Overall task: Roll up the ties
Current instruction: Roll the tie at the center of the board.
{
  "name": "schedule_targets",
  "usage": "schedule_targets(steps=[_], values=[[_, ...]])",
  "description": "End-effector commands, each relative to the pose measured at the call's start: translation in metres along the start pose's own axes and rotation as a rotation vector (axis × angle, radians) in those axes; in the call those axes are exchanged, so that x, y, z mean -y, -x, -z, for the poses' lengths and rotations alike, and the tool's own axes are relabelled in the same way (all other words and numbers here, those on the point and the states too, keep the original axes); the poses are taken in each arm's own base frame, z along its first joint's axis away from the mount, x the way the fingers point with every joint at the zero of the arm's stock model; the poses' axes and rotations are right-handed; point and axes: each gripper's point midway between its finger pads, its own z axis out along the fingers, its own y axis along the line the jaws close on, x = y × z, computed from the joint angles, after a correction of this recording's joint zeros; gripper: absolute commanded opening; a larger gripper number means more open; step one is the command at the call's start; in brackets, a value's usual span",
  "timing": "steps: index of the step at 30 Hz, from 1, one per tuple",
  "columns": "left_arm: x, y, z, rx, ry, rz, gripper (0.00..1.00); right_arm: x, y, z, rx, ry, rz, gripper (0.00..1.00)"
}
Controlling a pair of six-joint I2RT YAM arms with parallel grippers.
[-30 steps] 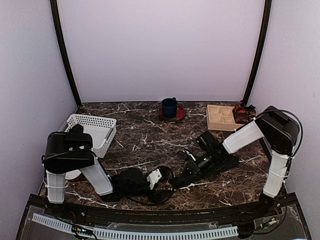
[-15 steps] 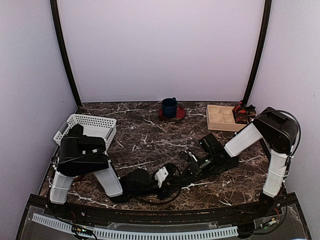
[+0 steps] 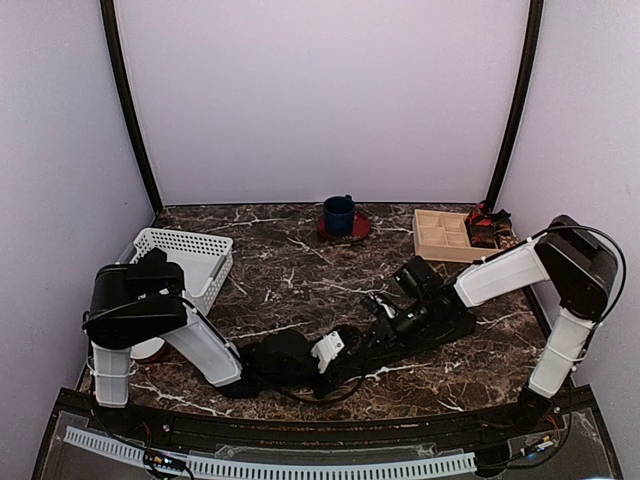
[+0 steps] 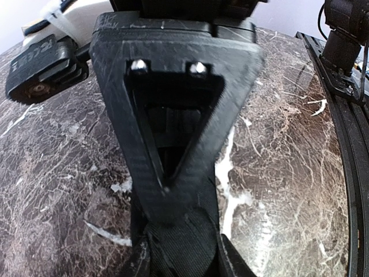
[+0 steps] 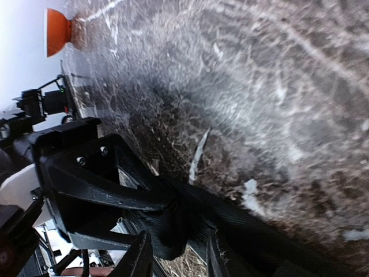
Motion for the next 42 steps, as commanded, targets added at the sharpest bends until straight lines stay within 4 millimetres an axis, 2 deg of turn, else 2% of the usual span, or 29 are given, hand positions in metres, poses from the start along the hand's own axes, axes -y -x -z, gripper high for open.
schedule_targets(steps=[1, 5, 7, 10, 12, 16, 19, 24, 32, 36, 42], values=[[-0.002, -0.08, 0.012, -0.306, -0.003, -0.026, 0.34, 0.001, -0.008, -0.005, -0.031, -0.121, -0.017, 0.33], [0.0, -0.081, 0.011, -0.311, -0.01, -0.019, 0.34, 0.0, -0.004, -0.011, -0.042, -0.135, -0.007, 0.32], [0.0, -0.081, 0.011, -0.316, -0.014, -0.024, 0.34, -0.002, -0.004, -0.014, -0.057, -0.144, 0.013, 0.28], [0.0, -0.083, 0.012, -0.327, -0.014, -0.03, 0.37, 0.001, -0.008, -0.016, -0.077, -0.161, 0.03, 0.02], [-0.001, -0.081, 0.015, -0.316, -0.004, -0.025, 0.44, 0.007, -0.013, -0.016, -0.085, -0.168, 0.029, 0.0], [-0.004, -0.056, 0.03, -0.157, 0.007, -0.005, 0.67, 0.03, -0.02, -0.017, -0.084, -0.18, -0.01, 0.0], [-0.007, -0.045, 0.041, -0.04, 0.019, -0.007, 0.74, 0.05, -0.019, -0.017, -0.064, -0.175, -0.048, 0.0], [-0.002, -0.048, 0.033, 0.005, -0.009, -0.017, 0.75, 0.075, -0.023, -0.021, -0.057, -0.176, -0.095, 0.0], [0.011, -0.039, -0.003, 0.065, -0.078, 0.07, 0.72, 0.105, -0.043, -0.021, -0.034, -0.243, -0.138, 0.0], [0.012, -0.042, -0.007, 0.058, -0.081, 0.141, 0.71, 0.108, -0.044, -0.021, -0.013, -0.251, -0.139, 0.0], [0.001, -0.06, 0.003, 0.003, -0.016, 0.194, 0.69, 0.105, -0.037, -0.016, 0.041, -0.258, -0.109, 0.0]])
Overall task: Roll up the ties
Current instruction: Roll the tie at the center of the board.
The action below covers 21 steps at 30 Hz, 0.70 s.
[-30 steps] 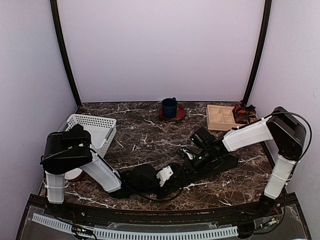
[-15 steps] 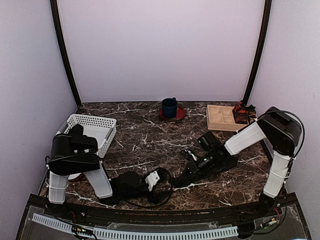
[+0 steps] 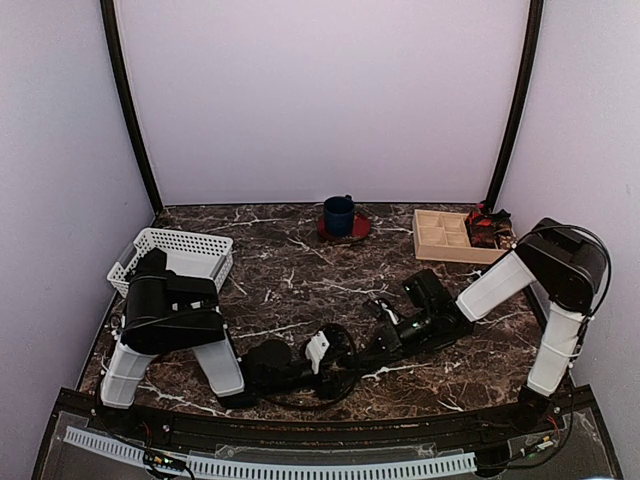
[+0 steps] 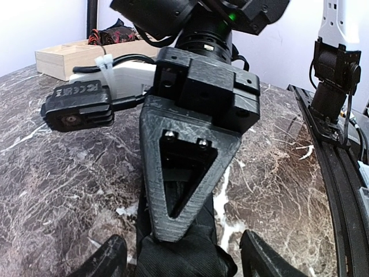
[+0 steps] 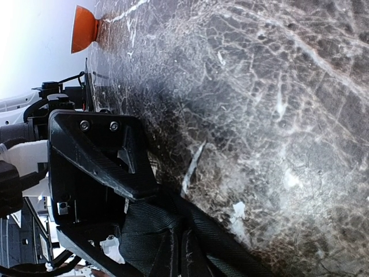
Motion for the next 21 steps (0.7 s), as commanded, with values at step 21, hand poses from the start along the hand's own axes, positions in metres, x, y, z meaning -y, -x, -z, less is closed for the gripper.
schedule_targets(steps=[21], values=[[0.001, -0.097, 0.016, -0.335, 0.097, 0.003, 0.53, 0.072, -0.039, 0.009, 0.137, -0.367, -0.042, 0.0]])
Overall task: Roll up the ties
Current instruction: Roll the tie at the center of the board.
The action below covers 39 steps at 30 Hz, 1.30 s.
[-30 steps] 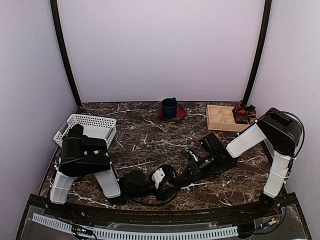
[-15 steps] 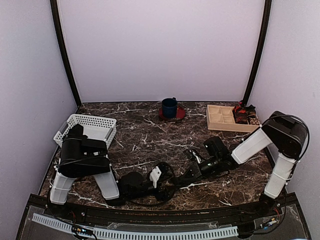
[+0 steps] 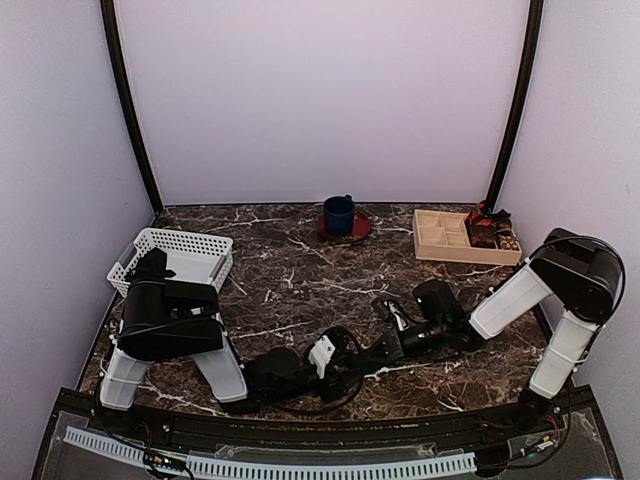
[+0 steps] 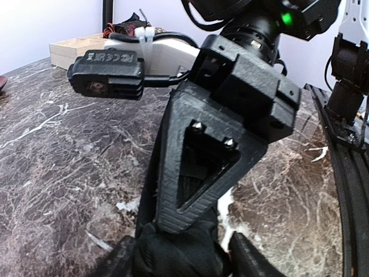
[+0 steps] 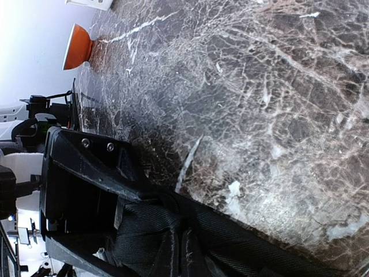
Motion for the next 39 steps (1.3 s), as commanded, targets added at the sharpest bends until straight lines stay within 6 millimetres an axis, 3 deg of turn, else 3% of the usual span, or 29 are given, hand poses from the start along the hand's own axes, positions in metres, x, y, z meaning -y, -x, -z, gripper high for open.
schedule_targets(steps=[1, 5, 12, 14, 25, 32, 39], values=[[-0.007, -0.096, 0.019, -0.329, 0.014, -0.026, 0.47, 0.066, -0.042, 0.005, -0.052, -0.292, -0.112, 0.0], [-0.015, -0.1, 0.028, -0.386, 0.054, -0.082, 0.33, 0.06, -0.041, 0.005, -0.067, -0.281, -0.114, 0.01], [-0.024, -0.099, 0.046, -0.493, 0.087, -0.23, 0.3, 0.017, -0.02, 0.011, -0.118, -0.198, -0.122, 0.34], [-0.026, -0.1, 0.049, -0.516, 0.093, -0.256, 0.3, 0.005, -0.013, 0.016, -0.127, -0.193, -0.114, 0.39], [-0.022, -0.094, 0.041, -0.534, 0.086, -0.293, 0.3, -0.04, -0.014, 0.019, -0.243, -0.112, -0.154, 0.45], [-0.021, -0.097, 0.042, -0.543, 0.079, -0.301, 0.3, -0.047, 0.005, 0.014, -0.225, -0.174, -0.12, 0.42], [-0.019, -0.097, 0.041, -0.543, 0.076, -0.301, 0.31, -0.036, -0.01, 0.004, -0.306, -0.245, -0.126, 0.35]])
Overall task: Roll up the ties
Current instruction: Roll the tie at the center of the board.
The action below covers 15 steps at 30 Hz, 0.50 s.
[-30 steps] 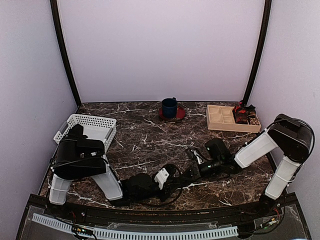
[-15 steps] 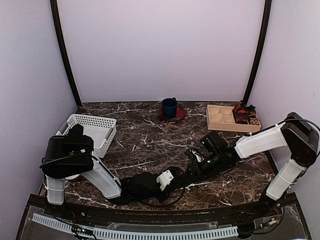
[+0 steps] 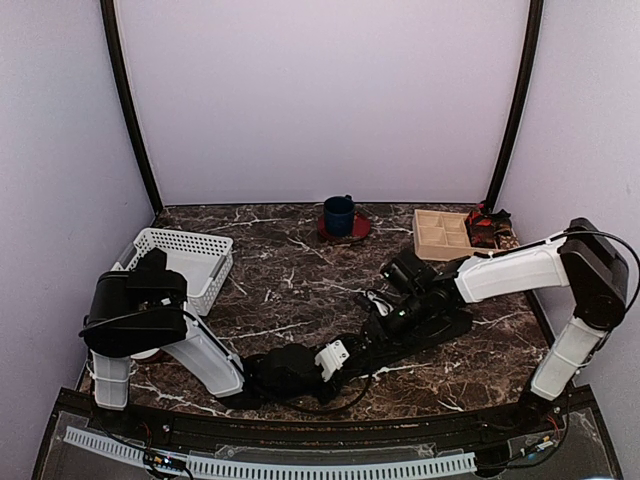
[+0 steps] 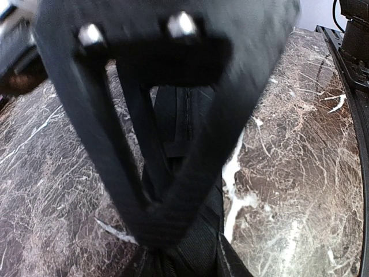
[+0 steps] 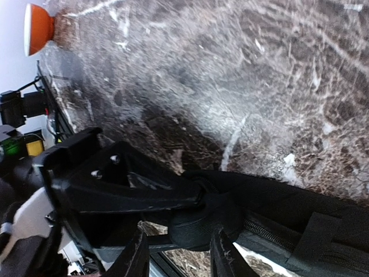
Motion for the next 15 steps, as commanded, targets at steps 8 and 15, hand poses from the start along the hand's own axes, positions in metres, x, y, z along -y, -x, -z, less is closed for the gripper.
schedule_targets(steps=[8, 15], values=[[0.003, -0.094, 0.013, -0.323, -0.023, -0.095, 0.31, 0.026, -0.025, -0.025, -0.106, -0.152, -0.039, 0.31], [0.005, -0.094, 0.013, -0.328, -0.03, -0.094, 0.32, 0.03, -0.022, -0.03, -0.119, -0.191, -0.051, 0.13]])
